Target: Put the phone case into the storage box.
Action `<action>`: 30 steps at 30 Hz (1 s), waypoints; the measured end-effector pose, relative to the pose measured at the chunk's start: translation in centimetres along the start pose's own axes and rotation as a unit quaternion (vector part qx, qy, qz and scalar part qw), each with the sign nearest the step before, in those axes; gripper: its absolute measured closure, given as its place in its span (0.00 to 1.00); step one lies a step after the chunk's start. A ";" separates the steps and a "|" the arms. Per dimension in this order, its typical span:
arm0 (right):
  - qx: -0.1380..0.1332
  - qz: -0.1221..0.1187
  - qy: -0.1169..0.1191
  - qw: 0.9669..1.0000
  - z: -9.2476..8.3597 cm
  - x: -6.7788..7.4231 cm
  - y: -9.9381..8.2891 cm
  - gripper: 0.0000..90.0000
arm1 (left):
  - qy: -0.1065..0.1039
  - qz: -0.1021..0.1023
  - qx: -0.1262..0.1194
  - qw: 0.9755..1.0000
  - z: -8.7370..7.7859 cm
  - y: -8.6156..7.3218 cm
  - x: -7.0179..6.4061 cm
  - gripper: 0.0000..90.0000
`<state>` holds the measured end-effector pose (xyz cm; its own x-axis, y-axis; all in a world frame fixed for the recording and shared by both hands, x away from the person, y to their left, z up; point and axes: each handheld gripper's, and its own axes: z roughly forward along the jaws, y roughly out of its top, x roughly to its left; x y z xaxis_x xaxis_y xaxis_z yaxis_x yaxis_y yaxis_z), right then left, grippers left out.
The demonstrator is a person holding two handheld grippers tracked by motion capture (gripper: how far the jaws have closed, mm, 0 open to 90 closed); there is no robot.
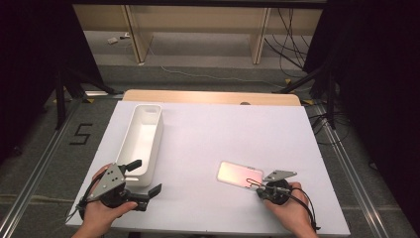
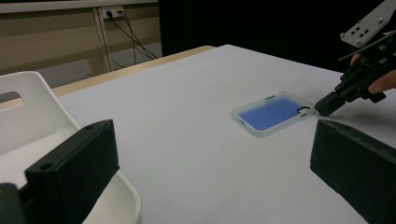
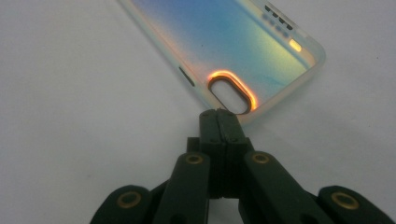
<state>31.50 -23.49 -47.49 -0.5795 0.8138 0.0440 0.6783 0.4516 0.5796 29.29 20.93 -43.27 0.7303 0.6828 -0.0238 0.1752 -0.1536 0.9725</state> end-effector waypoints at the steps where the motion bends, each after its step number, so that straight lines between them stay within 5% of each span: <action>1: 0.003 0.000 0.001 1.000 0.0 0.0 0.0 1.00 | 0.000 0.001 0.000 1.000 0.0 0.0 0.0 0.01; 20: 0.007 0.023 -0.018 1.000 0.3 -1.1 0.8 1.00 | 0.000 -0.002 0.003 1.000 -0.1 0.0 -0.1 0.01; 21: -0.001 0.007 -0.023 1.000 0.4 -1.5 0.8 1.00 | 0.000 -0.002 0.002 1.000 -0.1 0.0 -0.1 0.01; 25: 0.000 0.007 -0.027 1.000 0.6 -2.0 1.1 1.00 | -0.005 -0.004 0.000 1.000 0.0 0.0 -0.1 0.01; 27: 0.004 0.027 -0.029 0.999 0.6 -2.0 1.3 1.00 | -0.002 -0.001 0.004 1.000 -0.1 0.0 -0.1 0.01; 30: -0.008 0.005 -0.034 0.999 1.0 -2.7 1.6 1.00 | -0.001 -0.003 0.001 1.000 -0.1 0.0 -0.1 0.01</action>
<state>34.56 -24.58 -47.47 -0.5400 0.8417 -0.0058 0.6760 0.4377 0.5929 29.17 20.94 -43.20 0.7308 0.6819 -0.0301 0.1811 -0.1512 0.9718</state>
